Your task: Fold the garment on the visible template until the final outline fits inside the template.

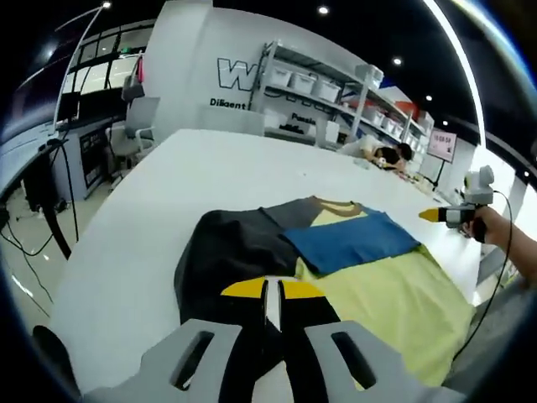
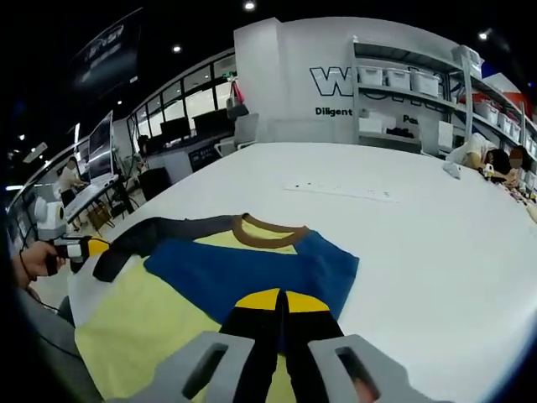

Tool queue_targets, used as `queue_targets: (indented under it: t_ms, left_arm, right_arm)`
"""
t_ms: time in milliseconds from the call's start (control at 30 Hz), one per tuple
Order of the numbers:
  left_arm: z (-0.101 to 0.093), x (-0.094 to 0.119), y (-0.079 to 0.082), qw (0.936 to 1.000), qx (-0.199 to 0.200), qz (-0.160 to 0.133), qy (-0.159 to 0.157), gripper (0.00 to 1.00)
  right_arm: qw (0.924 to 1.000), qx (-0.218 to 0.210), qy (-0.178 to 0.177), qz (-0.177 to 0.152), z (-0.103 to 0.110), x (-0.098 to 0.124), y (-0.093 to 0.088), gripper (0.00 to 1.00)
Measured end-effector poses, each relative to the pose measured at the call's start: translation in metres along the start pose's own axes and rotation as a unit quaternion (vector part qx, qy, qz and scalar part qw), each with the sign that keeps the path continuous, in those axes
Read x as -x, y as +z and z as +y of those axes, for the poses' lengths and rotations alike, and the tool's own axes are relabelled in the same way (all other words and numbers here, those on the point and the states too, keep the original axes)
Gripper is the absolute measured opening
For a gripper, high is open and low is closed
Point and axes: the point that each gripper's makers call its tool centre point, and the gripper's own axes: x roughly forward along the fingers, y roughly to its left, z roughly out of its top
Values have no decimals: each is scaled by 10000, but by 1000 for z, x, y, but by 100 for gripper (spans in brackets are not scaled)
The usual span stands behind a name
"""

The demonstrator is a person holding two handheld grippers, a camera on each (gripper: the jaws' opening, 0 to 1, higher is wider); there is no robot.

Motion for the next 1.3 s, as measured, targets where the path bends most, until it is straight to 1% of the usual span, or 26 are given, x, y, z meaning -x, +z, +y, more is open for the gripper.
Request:
queue_targets:
  t_ms: [33, 67, 100, 133, 167, 200, 267, 333, 367, 400, 433, 467, 500, 567, 600, 733, 800, 833, 967, 1033, 1133, 1167, 1300]
  left_arm:
    - [3, 2, 0, 10000, -52, 1, 80, 0]
    - [12, 8, 2, 9986, -344, -13, 403, 0]
    - [15, 11, 5, 9970, -584, -21, 514, 0]
    - [17, 13, 5, 9960, -689, -8, 574, 0]
    - [16, 16, 5, 9966, -586, 1, 578, 1]
    - [16, 17, 6, 9968, -564, -20, 565, 2]
    - [17, 20, 5, 9965, -580, -11, 594, 1]
    - [20, 23, 1, 9956, -617, 43, 698, 3]
    - [26, 26, -2, 9935, -724, 102, 873, 4]
    - [30, 28, -3, 9904, -940, 137, 1000, 7]
    - [32, 29, -4, 9889, -1037, 183, 1051, 9]
    - [38, 32, -8, 9851, -1174, 248, 1234, 12]
    - [37, 32, -10, 9866, -1059, 225, 1220, 13]
    - [41, 34, -16, 9894, -758, 289, 1206, 15]
    - [42, 33, -19, 9898, -724, 316, 1185, 15]
    - [49, 36, -30, 9888, -651, 435, 1272, 15]
    - [51, 37, -38, 9897, -422, 480, 1284, 13]
    - [51, 38, -41, 9897, -379, 510, 1286, 12]
    - [51, 40, -45, 9898, -283, 505, 1304, 11]
    - [51, 41, -50, 9895, -140, 570, 1319, 10]
    - [51, 40, -53, 9900, 101, 564, 1286, 10]
    - [51, 40, -54, 9899, 94, 574, 1290, 10]
    - [46, 38, -56, 9911, 154, 598, 1176, 2]
  right_arm:
    - [10000, -14, 8, -2, 1, 0, 0, 0]
    - [10000, -25, 50, 0, 2, 0, -1, 0]
    - [10000, -17, 69, 27, 3, 0, -2, 0]
    - [10000, 4, 62, 39, 4, 0, -3, 0]
    - [10000, 10, 61, 34, 4, 1, -3, 0]
    - [10000, -1, 62, 21, 6, 2, -3, 0]
    - [10000, -6, 73, 17, 7, 3, -3, 0]
    - [10000, 4, 73, 26, 9, 4, -4, 0]
    - [10000, -2, 79, 31, 9, 5, -4, 0]
    - [10000, -4, 90, 34, 10, 5, -5, 0]
    - [9999, -14, 96, 38, 10, 6, -6, 0]
    - [9999, -70, 94, -56, 10, 6, -4, 0]
    - [9999, -77, 116, -43, 11, 7, -6, 0]
    - [9999, -48, 124, -19, 13, 8, -9, 0]
    - [9999, -43, 127, -19, 14, 9, -10, 0]
    - [9999, -20, 153, 17, 16, 11, -12, 0]
    - [9999, 2, 151, 19, 17, 13, -12, 0]
    - [9999, 22, 139, 20, 18, 15, -11, 0]
    - [9999, 84, 124, -25, 19, 17, -8, 0]
    - [9998, 137, 122, -1, 20, 19, -10, 0]
    - [9997, 166, 152, 17, 24, 22, -13, 0]
    - [9997, 169, 167, 23, 25, 23, -15, 0]
    - [9997, 147, 190, 106, 27, 28, -24, 0]
